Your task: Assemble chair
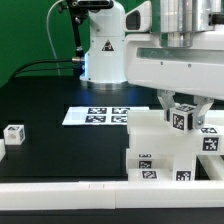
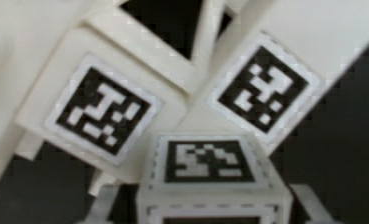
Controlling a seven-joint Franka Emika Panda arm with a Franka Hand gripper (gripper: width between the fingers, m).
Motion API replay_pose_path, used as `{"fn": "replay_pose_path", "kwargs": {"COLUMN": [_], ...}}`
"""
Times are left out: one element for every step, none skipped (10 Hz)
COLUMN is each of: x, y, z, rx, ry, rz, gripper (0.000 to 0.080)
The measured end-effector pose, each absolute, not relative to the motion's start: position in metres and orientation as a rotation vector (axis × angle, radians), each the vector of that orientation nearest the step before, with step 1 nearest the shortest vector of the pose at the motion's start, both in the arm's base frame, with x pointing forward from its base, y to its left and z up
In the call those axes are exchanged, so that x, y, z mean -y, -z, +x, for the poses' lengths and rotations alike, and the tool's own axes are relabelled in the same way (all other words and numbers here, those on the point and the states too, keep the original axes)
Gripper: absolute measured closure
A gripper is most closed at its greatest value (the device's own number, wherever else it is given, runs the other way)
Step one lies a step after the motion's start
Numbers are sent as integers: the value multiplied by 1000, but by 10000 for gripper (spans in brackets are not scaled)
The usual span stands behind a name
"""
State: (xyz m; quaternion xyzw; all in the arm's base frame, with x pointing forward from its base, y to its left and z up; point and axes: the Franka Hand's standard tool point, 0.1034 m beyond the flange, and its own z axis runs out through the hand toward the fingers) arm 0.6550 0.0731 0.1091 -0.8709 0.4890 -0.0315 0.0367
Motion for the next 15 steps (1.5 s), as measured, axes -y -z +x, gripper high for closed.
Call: {"fn": "replay_pose_path", "kwargs": {"x": [-71, -71, -71, -73, -76, -76, -76, -77, -77, -77, -76, -77, -79, -80, -80], "y": [-109, -109, -109, -109, -109, -109, -109, -109, -108, -107, -108, -109, -108, -107, -108], "z": [657, 657, 655, 654, 654, 654, 653, 653, 653, 652, 653, 655, 654, 652, 653], "rx": [-1648, -1858, -2097, -2244, -2371, -2428, -2510, -2533, -2511, -2496, -2418, -2255, -2096, -1990, -1943], "ry": [94, 95, 87, 84, 79, 80, 70, 66, 69, 70, 84, 96, 97, 82, 92], "rz": [-2584, -2416, -2201, -2048, -1888, -1803, -1683, -1653, -1690, -1714, -1832, -2035, -2210, -2320, -2357], "gripper": [534, 534, 534, 534, 534, 534, 534, 534, 458, 458, 322, 189, 161, 161, 152]}}
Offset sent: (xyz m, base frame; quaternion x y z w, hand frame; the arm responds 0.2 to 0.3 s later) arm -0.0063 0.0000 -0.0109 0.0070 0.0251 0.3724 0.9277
